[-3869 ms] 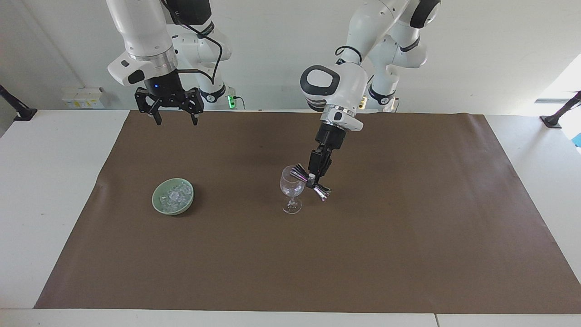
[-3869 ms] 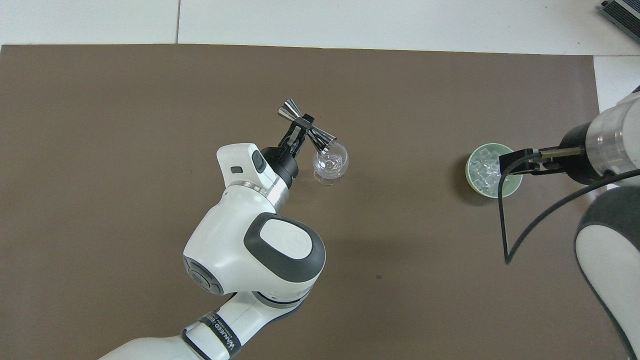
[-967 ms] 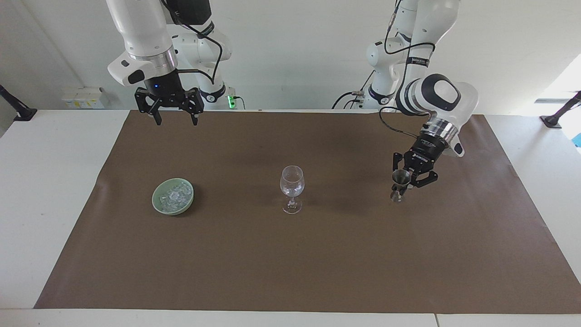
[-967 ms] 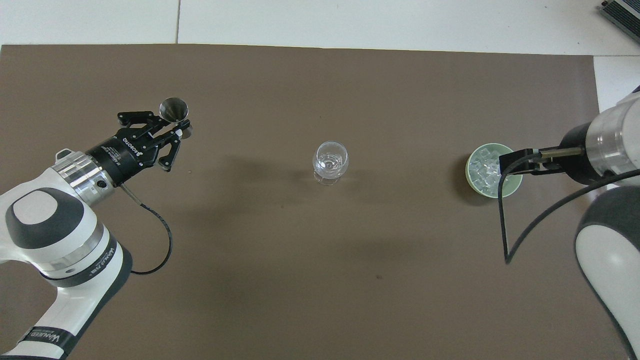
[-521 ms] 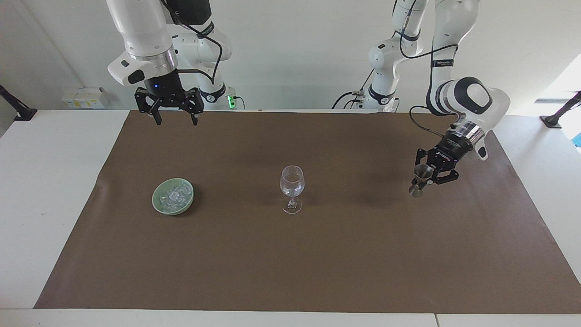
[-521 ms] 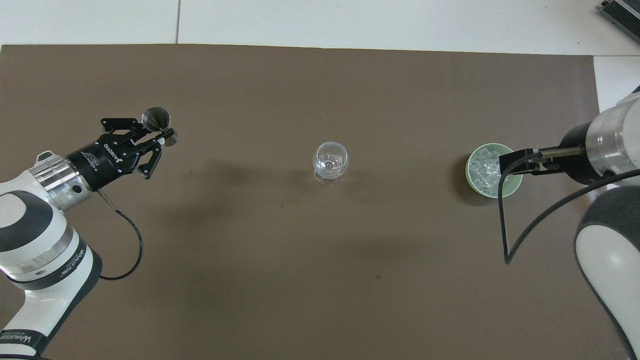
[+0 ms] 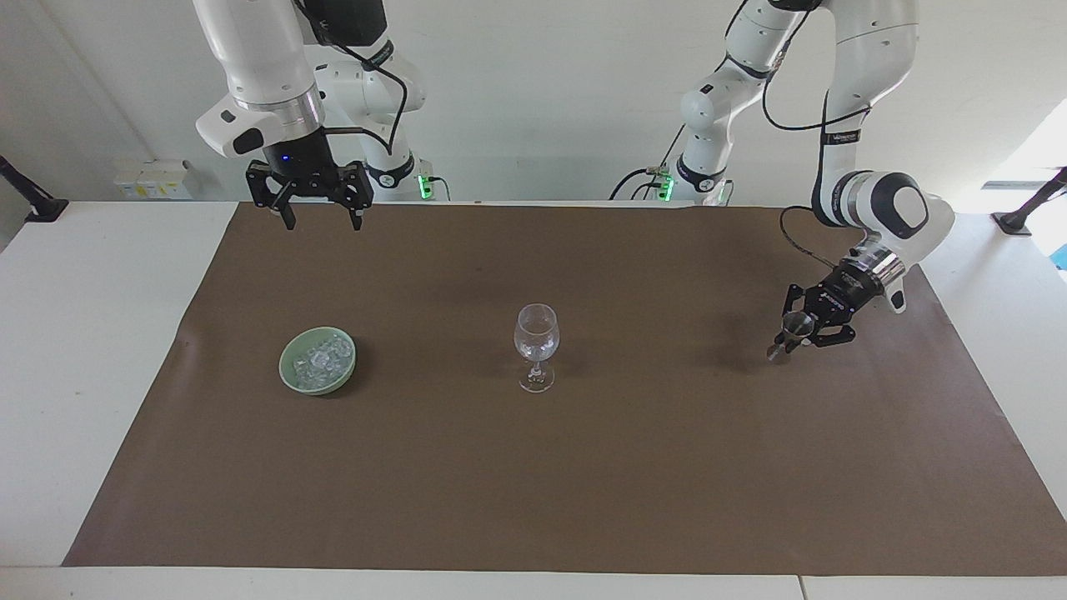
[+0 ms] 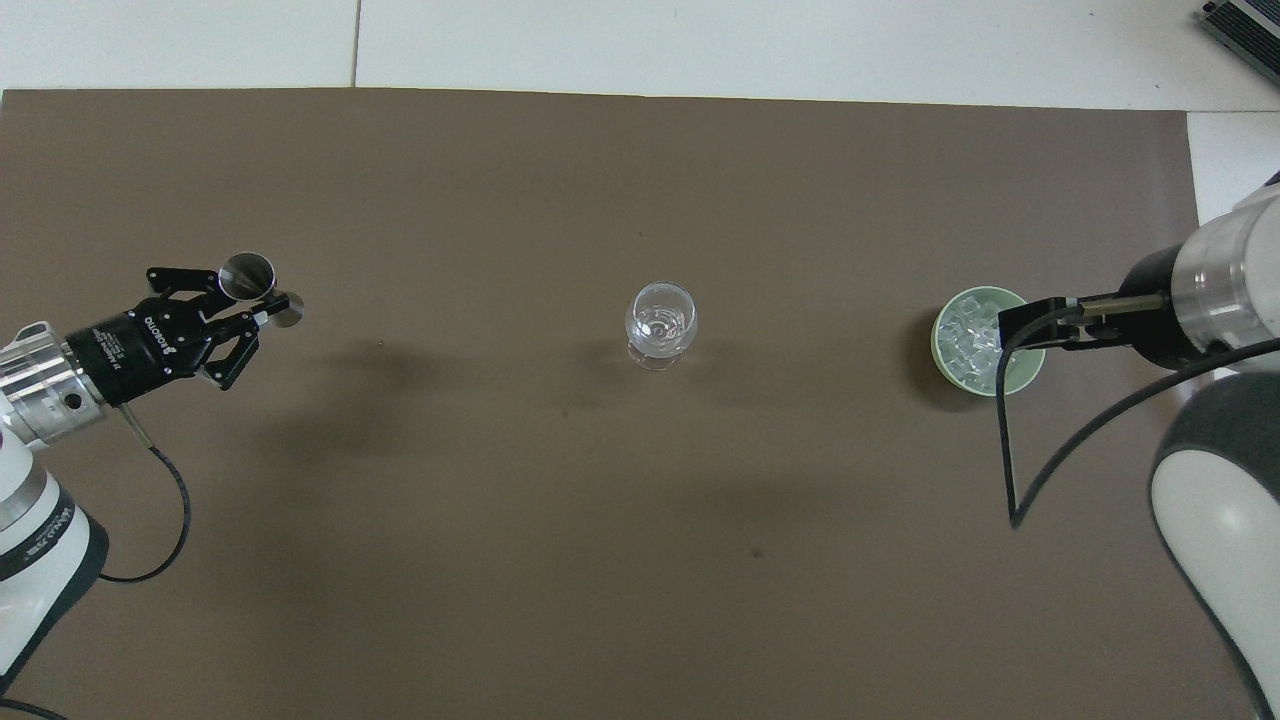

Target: Pour wine and add ice with both arms

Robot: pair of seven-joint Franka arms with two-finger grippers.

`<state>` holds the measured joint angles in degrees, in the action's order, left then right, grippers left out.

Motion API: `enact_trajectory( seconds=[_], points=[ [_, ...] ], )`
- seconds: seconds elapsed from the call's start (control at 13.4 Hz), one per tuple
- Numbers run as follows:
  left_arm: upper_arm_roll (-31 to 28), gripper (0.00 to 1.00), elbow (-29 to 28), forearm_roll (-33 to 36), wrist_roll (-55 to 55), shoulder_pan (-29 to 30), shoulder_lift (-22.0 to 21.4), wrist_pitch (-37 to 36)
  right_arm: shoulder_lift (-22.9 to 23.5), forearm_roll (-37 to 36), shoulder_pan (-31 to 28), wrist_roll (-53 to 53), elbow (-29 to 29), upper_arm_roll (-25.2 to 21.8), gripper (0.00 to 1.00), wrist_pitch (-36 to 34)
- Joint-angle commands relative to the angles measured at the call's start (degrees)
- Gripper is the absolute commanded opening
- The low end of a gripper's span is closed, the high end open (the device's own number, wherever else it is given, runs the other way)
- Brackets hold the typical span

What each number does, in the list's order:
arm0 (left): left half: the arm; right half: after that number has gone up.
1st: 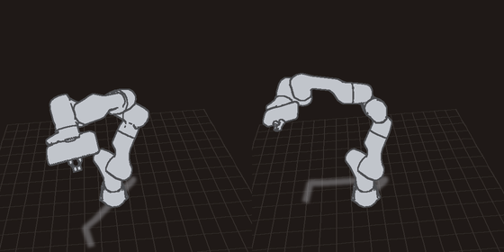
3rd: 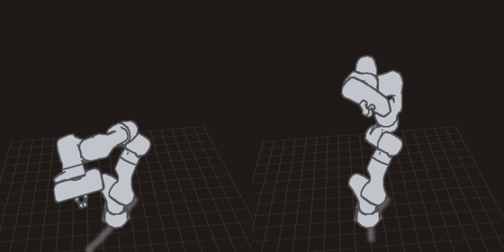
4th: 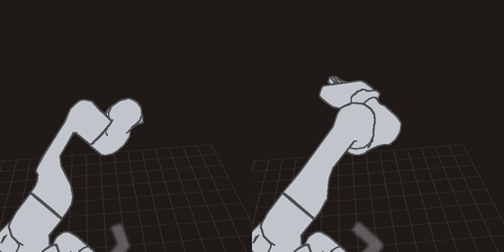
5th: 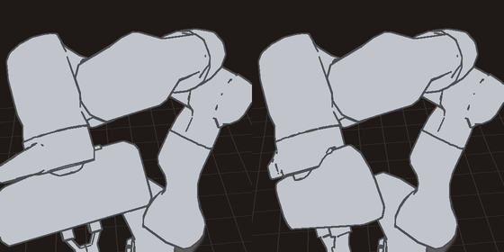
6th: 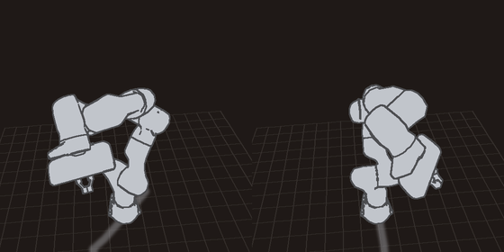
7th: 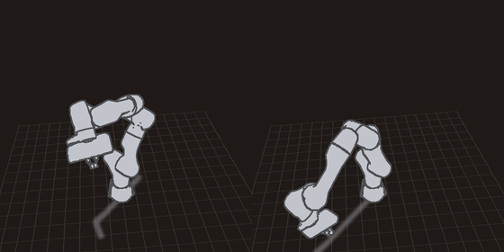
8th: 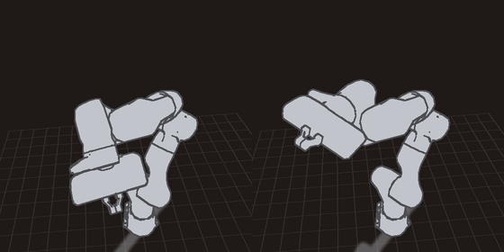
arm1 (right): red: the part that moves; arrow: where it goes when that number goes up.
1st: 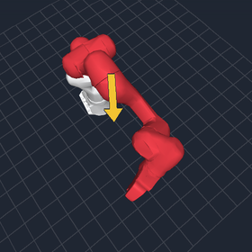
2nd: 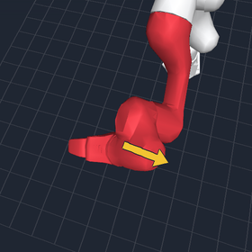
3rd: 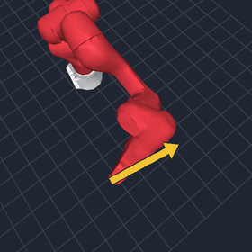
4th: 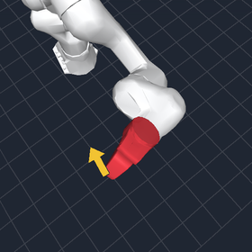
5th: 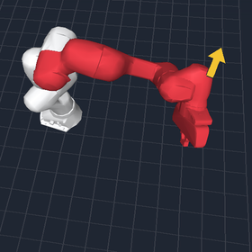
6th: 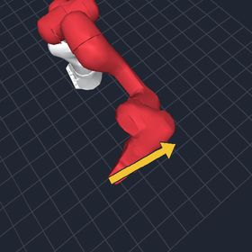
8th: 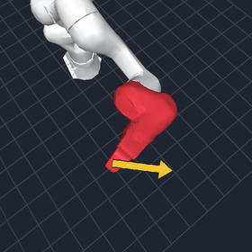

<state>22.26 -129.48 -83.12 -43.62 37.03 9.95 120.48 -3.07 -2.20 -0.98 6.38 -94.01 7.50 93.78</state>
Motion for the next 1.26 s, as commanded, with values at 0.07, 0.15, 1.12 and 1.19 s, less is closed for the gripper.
enact_trajectory(
  seconds=[0.07, 0.15, 1.12, 1.19],
  points=[
    [0.5, 0.0, 0.28, -1.5, 1.34, 2.17, 3.48, -1.47, -2.03, 0.09, -2.45, -2.24, -3.63, 0.5, 1.0, 1.05],
    [0.5, 0.0, 0.2, -3.17, 1.43, 2.17, 3.67, -1.3, -2.2, 0.09, -2.97, -3.38, -4.5, 0.5, 1.0, 4.1],
    [0.5, 0.0, 0.2, -9.52, 8.46, 1.12, 8.5, -1.12, 4.12, 0.0, -9.13, -7.79, -25.34, 0.41, 1.0, 36.2],
    [0.5, 0.0, 0.2, -9.52, 9.16, 1.12, 8.59, -1.29, 4.3, 0.0, -9.13, -7.61, -25.69, 0.41, 1.0, 36.38]
  ],
)
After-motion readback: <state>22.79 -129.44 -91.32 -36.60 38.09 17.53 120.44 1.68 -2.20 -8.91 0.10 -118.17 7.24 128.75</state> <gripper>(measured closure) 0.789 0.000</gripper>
